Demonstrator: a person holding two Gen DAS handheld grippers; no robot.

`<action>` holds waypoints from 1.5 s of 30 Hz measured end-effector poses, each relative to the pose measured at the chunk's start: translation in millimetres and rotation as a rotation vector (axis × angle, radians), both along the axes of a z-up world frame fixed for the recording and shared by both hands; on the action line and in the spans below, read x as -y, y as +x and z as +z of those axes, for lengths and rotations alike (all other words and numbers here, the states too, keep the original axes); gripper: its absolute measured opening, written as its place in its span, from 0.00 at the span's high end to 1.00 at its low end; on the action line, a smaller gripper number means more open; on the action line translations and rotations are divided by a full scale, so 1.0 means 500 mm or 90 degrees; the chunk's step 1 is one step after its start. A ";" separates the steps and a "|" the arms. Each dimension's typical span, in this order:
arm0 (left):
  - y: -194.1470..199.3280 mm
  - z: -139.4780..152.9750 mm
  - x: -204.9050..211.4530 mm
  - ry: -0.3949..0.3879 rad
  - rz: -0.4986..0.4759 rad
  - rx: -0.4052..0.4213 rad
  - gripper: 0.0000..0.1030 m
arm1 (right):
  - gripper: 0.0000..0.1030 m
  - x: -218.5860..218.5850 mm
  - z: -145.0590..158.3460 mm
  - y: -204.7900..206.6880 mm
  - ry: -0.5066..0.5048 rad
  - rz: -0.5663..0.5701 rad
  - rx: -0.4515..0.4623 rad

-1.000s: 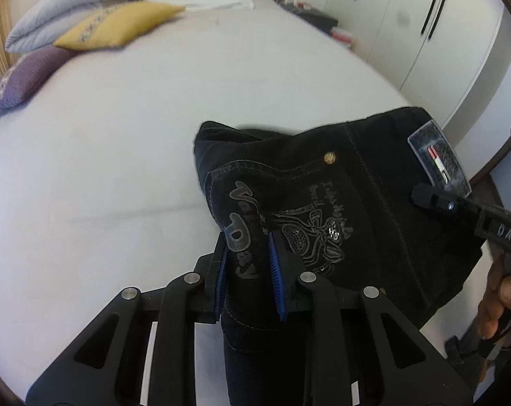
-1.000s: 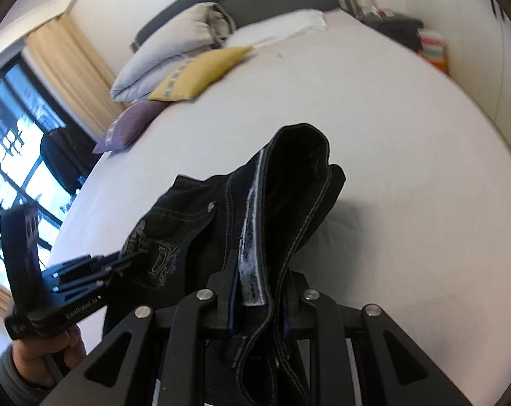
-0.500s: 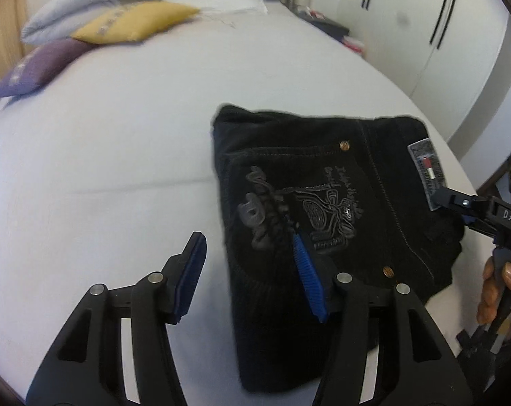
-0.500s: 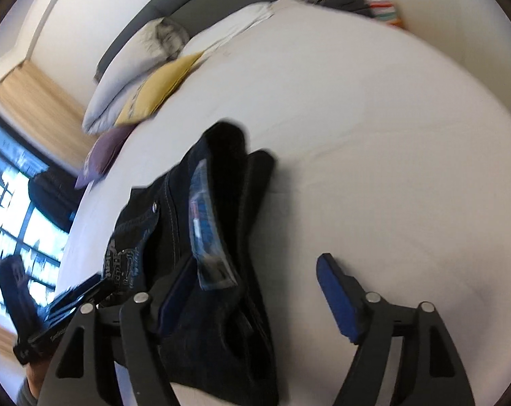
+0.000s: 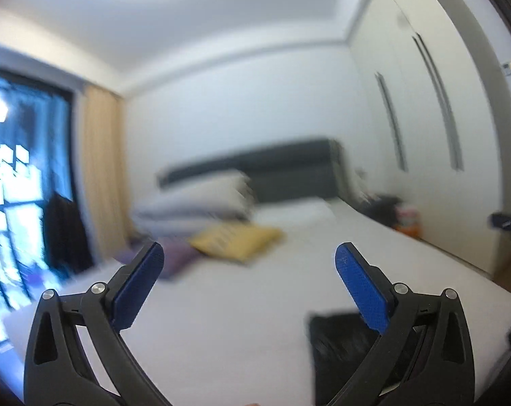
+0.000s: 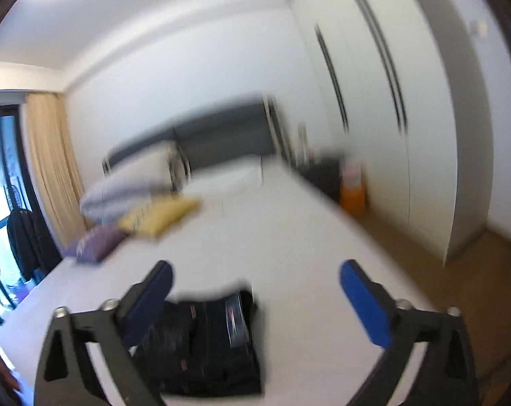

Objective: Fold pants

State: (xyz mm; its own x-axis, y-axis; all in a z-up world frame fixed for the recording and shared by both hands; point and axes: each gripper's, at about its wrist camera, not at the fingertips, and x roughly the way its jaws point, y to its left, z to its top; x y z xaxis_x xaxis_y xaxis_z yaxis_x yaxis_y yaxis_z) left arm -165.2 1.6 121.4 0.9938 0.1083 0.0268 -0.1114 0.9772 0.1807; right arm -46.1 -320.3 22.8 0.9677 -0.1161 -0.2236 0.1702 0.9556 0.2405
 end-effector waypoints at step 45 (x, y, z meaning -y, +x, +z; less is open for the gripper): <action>0.163 -0.245 -0.006 -0.140 0.000 -0.530 0.00 | 0.00 -0.142 -0.040 0.007 -0.049 0.039 -0.241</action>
State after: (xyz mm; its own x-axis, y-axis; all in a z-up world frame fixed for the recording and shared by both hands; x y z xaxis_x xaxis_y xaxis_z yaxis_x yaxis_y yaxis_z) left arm -83.7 4.4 -0.8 0.6802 0.0251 -0.7326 -0.0264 0.9996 0.0098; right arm -42.8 -249.4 2.8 0.8245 -0.0903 -0.5586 0.1749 0.9795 0.0997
